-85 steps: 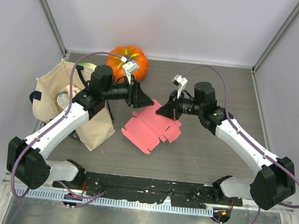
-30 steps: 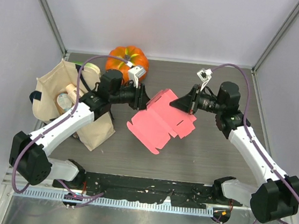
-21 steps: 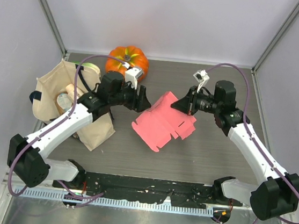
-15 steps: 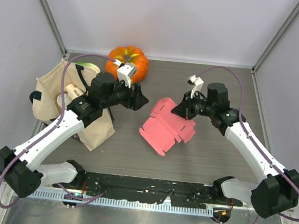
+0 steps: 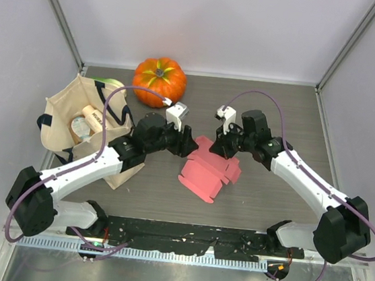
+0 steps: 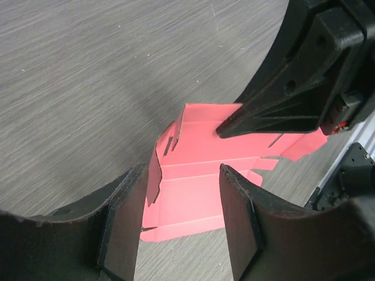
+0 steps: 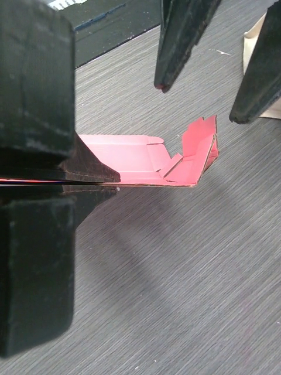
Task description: Fold the paper box
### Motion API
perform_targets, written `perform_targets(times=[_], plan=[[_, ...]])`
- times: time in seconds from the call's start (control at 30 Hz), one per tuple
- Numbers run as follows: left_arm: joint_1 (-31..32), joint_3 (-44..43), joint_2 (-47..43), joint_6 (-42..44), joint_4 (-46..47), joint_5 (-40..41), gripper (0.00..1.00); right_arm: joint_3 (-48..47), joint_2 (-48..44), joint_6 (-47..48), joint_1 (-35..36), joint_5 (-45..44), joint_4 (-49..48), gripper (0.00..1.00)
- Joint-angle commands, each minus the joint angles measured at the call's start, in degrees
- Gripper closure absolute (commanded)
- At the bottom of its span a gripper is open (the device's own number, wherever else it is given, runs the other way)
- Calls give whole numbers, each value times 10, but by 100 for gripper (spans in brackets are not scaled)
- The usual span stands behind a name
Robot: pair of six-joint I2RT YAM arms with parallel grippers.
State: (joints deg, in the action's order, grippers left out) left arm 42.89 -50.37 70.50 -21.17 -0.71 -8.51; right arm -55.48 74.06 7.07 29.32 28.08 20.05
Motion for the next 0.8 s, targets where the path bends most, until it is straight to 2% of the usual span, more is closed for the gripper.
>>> perform_targets(times=[0.0,0.43,0.5,0.6,0.7,0.77], plan=[[-2,-8,11,1,82,19,46,-6,6,21,6,6,-27,99],[11,-30,53,13,93,30,66,-12,10,12,13,9,-29,99],[16,-33,58,20,95,32,67,-12,13,14,16,8,-29,99],[25,-39,68,37,88,59,76,-13,20,14,20,4,-33,99],[35,-40,75,51,84,81,90,-14,24,11,26,-13,-35,99],[41,-36,75,62,84,120,94,-17,31,-4,26,-52,-35,99]])
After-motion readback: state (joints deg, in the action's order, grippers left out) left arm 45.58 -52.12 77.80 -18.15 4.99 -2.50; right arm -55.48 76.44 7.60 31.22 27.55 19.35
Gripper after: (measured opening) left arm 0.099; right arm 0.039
